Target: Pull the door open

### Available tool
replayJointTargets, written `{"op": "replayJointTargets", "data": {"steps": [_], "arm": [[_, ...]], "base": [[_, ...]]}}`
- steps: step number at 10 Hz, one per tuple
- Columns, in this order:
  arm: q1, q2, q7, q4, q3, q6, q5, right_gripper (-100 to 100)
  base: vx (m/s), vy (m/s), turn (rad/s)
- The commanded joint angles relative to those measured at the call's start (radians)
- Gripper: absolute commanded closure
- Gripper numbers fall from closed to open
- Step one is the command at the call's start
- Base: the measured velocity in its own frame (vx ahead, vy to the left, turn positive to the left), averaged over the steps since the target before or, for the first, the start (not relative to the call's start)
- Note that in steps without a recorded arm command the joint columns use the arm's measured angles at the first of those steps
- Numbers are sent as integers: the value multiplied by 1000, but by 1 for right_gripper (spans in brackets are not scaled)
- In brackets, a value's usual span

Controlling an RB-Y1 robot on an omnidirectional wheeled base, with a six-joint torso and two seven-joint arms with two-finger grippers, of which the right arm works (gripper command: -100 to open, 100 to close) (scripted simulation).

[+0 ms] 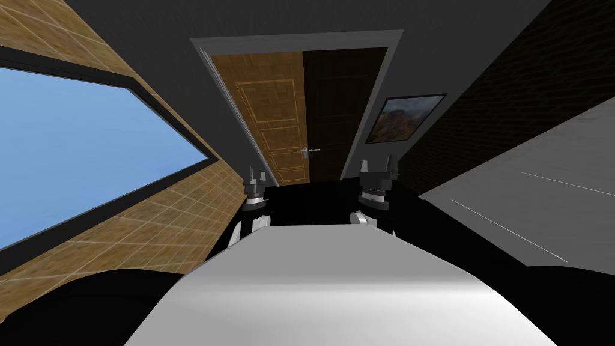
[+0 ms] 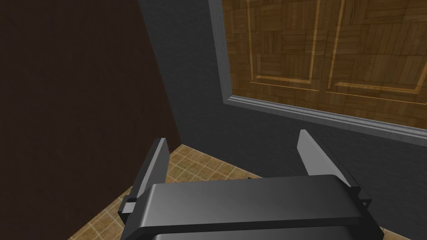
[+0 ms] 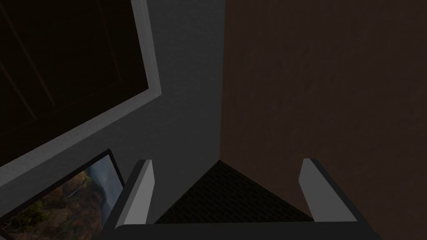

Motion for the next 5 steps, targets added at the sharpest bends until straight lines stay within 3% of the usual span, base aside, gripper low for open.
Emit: {"op": "replayJointTargets", "data": {"steps": [1,5], "arm": [[-20,-18,4,35,3,5,-11,-100],[-58,-49,12,103,10,16,-31,-100]], "base": [[56,9,12],[112,27,10]]}}
